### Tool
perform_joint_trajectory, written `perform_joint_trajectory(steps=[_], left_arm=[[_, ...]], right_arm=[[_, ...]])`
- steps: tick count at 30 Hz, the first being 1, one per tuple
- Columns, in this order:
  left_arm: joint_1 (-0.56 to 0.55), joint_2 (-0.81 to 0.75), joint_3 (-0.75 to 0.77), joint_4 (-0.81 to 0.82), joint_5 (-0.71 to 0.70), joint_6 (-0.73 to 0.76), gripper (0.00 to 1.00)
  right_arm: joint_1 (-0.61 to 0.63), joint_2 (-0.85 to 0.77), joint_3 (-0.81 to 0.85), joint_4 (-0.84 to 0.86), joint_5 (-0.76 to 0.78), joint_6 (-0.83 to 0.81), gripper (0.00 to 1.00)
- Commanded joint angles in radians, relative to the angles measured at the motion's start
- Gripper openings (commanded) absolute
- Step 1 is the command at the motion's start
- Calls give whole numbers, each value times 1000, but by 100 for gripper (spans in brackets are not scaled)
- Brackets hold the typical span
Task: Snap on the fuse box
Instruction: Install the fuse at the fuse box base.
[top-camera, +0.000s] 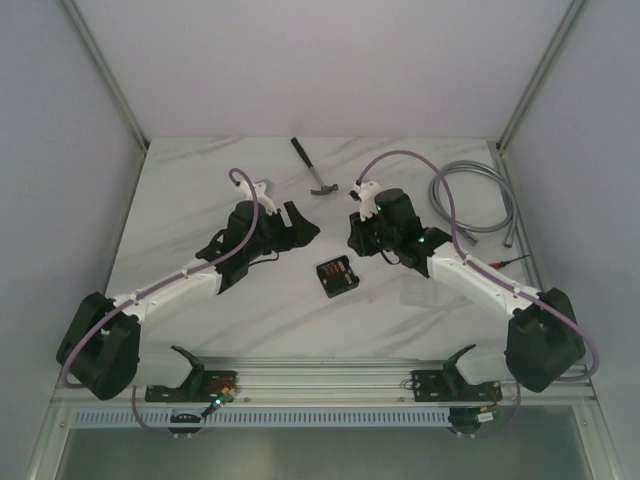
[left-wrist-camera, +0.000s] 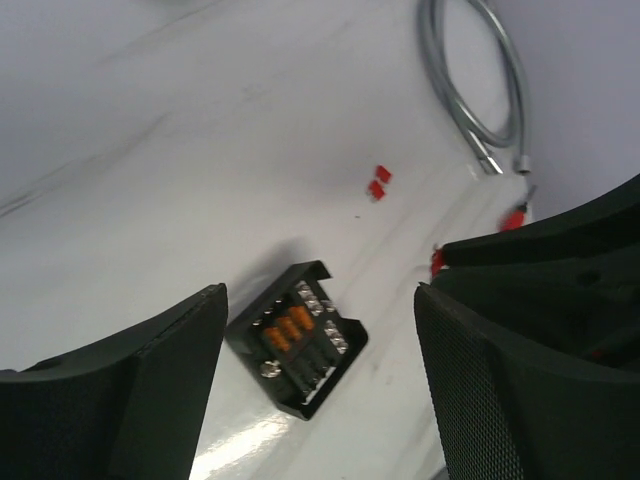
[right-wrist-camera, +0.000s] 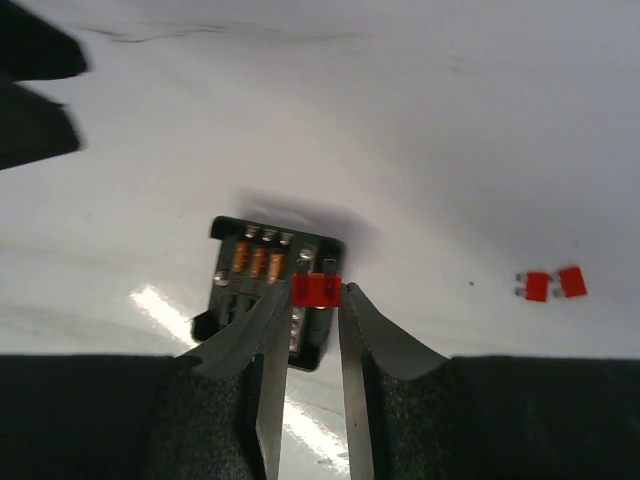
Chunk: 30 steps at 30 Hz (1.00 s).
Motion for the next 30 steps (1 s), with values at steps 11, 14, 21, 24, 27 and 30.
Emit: perform_joint_trajectory(steps=[11, 14, 21, 24, 27, 30], left_arm=[[2, 131, 11, 280, 325, -190, 53], [-1, 140, -3, 322, 343, -217, 50], [-15, 140, -15, 334, 321, -224, 46], [-19, 146, -20, 335, 312, -226, 45], [-24, 154, -21, 337, 302, -227, 43], [-29, 164, -23, 348, 305, -235, 41]], right_arm=[[55, -93, -75, 173, -184, -77, 23], [58, -98, -81, 181, -193, -79, 23], [60, -97, -80, 198, -197, -74, 23], [62, -93, -80, 207, -196, -69, 23], [63, -88, -77, 212, -196, -66, 23], [65, -85, -76, 216, -191, -62, 23]])
